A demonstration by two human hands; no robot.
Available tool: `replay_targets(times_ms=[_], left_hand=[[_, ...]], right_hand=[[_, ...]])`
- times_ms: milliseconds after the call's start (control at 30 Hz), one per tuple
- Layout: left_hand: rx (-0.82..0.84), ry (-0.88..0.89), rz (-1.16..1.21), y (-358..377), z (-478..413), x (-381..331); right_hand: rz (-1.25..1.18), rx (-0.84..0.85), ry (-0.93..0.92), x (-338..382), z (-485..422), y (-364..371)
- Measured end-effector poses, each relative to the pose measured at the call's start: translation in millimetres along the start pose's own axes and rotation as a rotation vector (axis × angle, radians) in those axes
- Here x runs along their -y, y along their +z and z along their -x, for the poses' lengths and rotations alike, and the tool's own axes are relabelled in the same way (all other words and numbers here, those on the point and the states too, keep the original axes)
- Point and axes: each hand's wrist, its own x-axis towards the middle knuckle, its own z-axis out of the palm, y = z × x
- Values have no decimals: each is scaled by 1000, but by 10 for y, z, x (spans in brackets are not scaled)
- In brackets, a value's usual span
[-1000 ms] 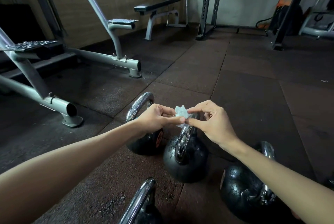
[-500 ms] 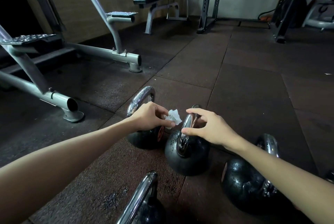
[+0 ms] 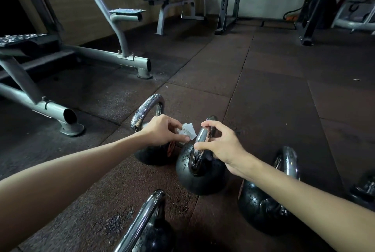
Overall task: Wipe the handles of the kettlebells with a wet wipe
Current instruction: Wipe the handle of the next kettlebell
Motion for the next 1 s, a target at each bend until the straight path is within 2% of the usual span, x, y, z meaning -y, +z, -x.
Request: replay_targets(times_ms=[300,600,767,1000], left_hand=[[56,57,43,140,-83,-17],[-11,64,58,500,-402,-256],[-15,121,92,749,-620,-516],[-26,96,52,724,-742,-297]], right_hand=[[-41,-61,38,1,214,-123],[-31,32,35,-106,618,-524],[-60,38,31,-147,576,-438],[-113,-33,53,-158,341,-212]])
